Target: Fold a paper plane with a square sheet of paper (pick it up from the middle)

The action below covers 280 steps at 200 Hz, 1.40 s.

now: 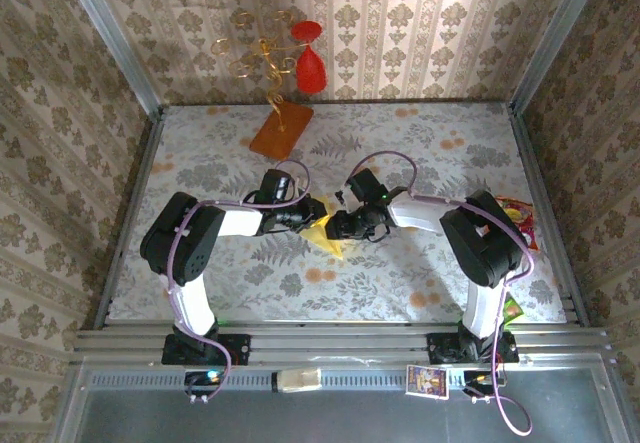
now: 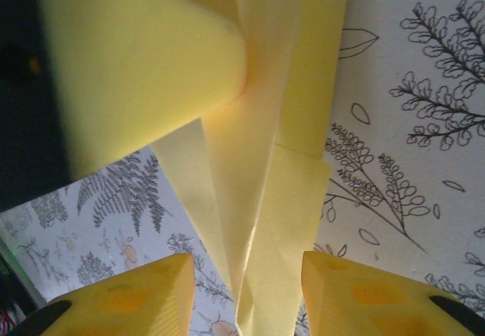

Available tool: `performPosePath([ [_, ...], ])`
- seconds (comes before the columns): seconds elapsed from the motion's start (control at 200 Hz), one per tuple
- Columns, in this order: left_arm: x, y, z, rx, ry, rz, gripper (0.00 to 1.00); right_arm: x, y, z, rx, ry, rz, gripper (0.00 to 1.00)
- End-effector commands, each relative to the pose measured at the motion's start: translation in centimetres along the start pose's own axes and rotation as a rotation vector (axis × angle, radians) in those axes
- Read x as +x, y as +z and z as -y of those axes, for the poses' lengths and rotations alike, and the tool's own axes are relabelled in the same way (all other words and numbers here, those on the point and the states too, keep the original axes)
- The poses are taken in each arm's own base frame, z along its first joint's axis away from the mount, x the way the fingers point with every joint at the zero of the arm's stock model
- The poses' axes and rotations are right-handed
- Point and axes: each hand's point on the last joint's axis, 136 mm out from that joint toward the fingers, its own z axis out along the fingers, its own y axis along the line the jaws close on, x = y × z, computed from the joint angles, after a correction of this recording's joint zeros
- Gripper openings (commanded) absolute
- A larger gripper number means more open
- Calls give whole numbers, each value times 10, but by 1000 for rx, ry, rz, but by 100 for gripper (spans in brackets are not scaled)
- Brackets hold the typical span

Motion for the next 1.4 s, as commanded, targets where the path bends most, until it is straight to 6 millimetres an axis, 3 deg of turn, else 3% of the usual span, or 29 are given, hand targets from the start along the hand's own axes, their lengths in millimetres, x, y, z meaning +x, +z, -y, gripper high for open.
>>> performPosePath([
  [0.0, -4, 1, 0, -5, 10, 2, 14, 2, 5, 8, 33, 18, -20, 42],
  [0.965, -7, 4, -4, -30, 11, -4, 14, 28, 22, 31, 101, 38, -141, 27],
  [1.395, -8, 4, -12, -69, 4, -6, 14, 29, 24, 32, 114, 38, -165, 27],
])
